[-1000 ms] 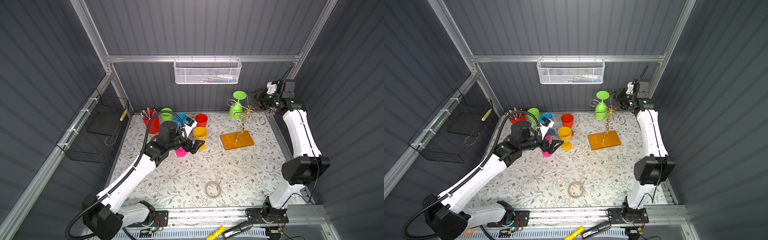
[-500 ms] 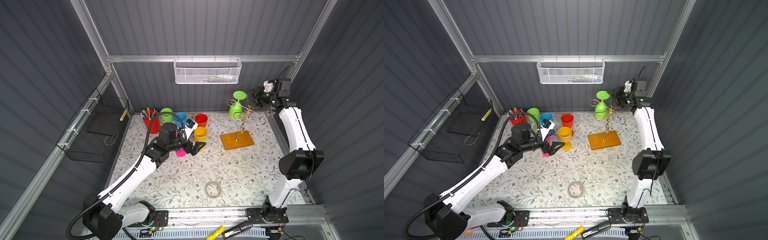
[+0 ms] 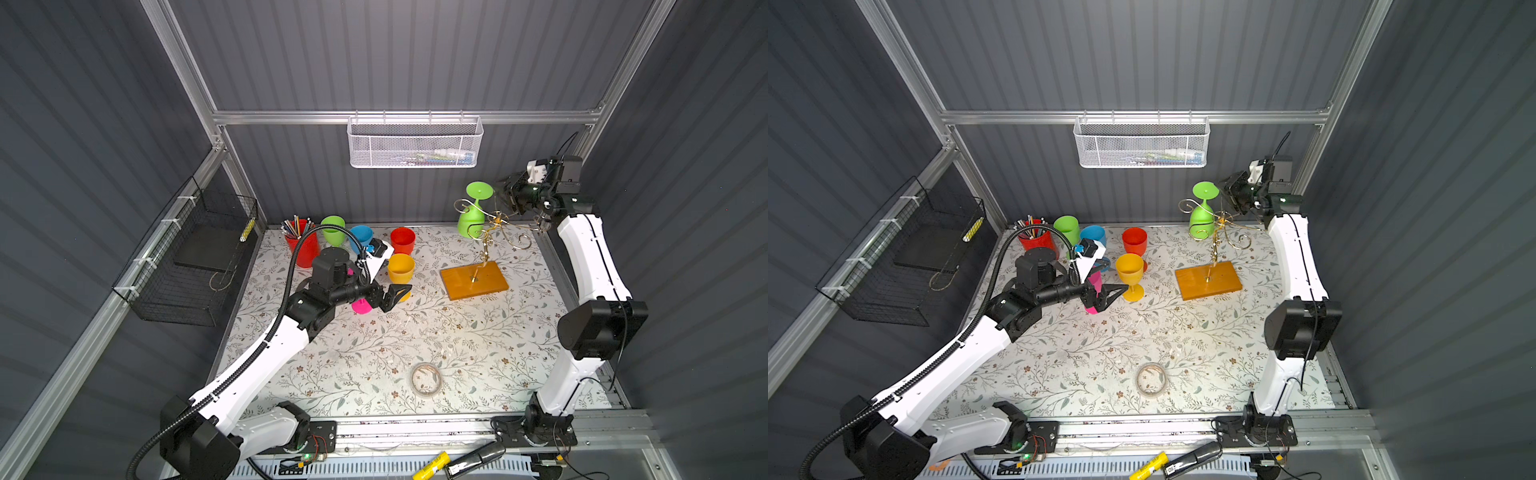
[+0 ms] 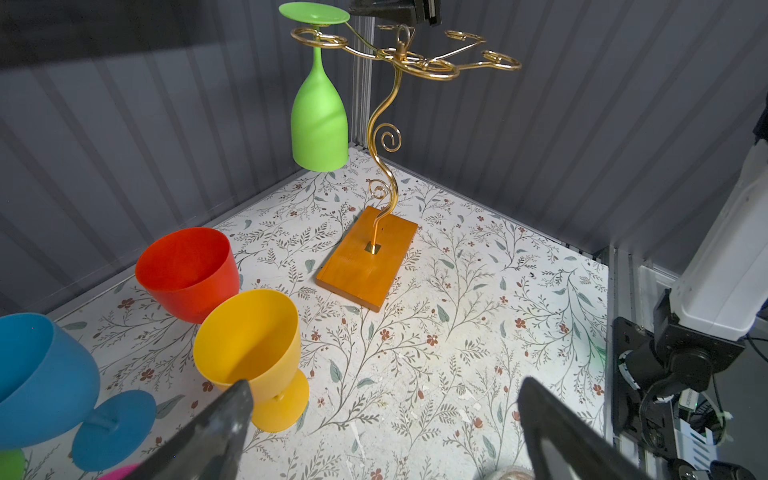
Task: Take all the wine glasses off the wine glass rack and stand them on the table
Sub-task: 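Close the right gripper on the green glass foot on the rack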
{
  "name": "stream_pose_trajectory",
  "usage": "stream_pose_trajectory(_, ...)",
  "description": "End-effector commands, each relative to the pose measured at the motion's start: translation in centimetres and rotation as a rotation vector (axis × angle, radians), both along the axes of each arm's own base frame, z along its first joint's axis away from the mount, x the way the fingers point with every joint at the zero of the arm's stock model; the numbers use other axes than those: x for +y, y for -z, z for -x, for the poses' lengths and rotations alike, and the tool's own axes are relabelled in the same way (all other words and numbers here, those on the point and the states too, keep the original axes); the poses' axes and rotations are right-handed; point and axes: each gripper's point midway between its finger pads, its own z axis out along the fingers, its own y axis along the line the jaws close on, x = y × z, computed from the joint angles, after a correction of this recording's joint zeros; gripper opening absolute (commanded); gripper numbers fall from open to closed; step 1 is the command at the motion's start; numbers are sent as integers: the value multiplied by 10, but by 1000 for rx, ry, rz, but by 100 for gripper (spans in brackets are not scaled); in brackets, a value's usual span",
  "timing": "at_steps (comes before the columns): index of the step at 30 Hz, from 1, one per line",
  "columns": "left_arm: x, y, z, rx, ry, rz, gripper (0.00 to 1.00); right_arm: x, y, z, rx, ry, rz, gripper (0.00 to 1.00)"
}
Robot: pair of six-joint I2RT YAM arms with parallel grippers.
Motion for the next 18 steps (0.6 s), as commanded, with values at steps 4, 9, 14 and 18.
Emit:
stream_pose_trajectory(4, 0, -4, 4, -11, 12, 10, 99, 7, 11, -7, 19, -13, 18, 40)
stream_pose_trajectory(9, -1, -3, 3, -7, 11, 10, 100, 7, 13, -8, 24, -9, 21, 40)
stream_pose_trajectory(14, -1, -4, 4, -5, 12, 13, 99, 8, 15, -12, 25, -2, -6, 38)
stream_pose_trajectory(18, 0, -4, 4, -7, 12, 10, 99, 9, 13, -16, 19, 8, -38, 36)
